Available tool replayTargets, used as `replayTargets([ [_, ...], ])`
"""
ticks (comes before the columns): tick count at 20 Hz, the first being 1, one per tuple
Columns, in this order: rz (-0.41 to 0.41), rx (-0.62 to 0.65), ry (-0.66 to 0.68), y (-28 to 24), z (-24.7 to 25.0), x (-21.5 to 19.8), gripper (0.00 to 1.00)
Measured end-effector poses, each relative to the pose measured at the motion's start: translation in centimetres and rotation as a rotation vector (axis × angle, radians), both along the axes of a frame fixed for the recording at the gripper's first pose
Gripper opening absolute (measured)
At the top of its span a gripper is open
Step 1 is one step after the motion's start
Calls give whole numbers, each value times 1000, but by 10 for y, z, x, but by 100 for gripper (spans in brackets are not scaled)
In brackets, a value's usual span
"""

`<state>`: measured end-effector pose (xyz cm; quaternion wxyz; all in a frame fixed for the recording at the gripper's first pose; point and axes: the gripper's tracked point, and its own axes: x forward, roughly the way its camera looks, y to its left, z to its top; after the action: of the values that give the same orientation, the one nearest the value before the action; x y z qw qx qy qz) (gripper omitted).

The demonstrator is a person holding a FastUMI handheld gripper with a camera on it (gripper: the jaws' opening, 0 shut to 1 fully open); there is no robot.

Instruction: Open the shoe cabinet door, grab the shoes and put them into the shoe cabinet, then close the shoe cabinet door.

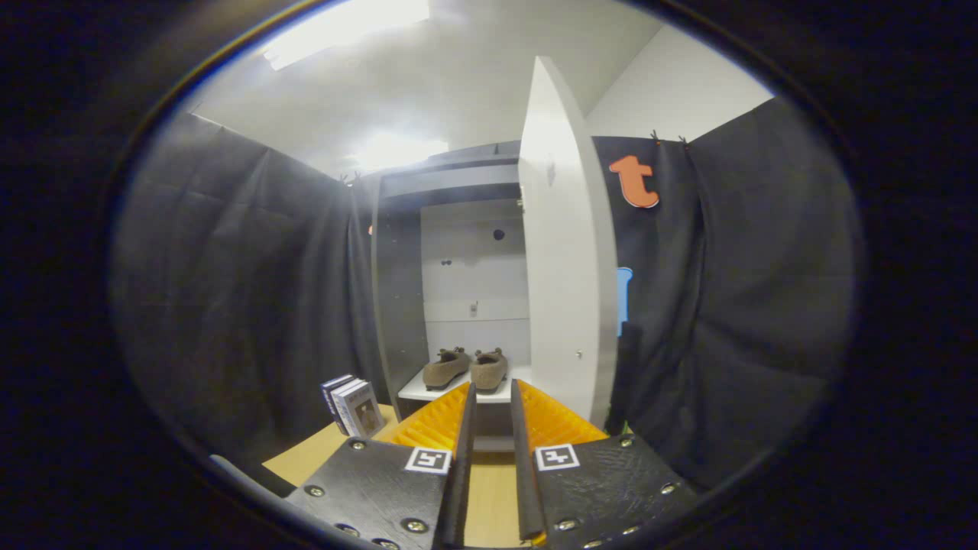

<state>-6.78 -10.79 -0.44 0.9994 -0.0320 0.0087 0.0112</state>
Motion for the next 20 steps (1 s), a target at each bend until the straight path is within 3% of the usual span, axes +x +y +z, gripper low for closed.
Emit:
replayTargets([
  [4, -97, -9, -39, -46, 13, -9, 27],
  [6, -149, -10, -39, -70, 15, -10, 44],
  [7, -166, -9, -38, -80, 16, -7, 44],
  [11, -222, 9, -27, -110, 16, 3, 80],
  [20, -207, 50, 11, -115, 4, 21, 83],
])
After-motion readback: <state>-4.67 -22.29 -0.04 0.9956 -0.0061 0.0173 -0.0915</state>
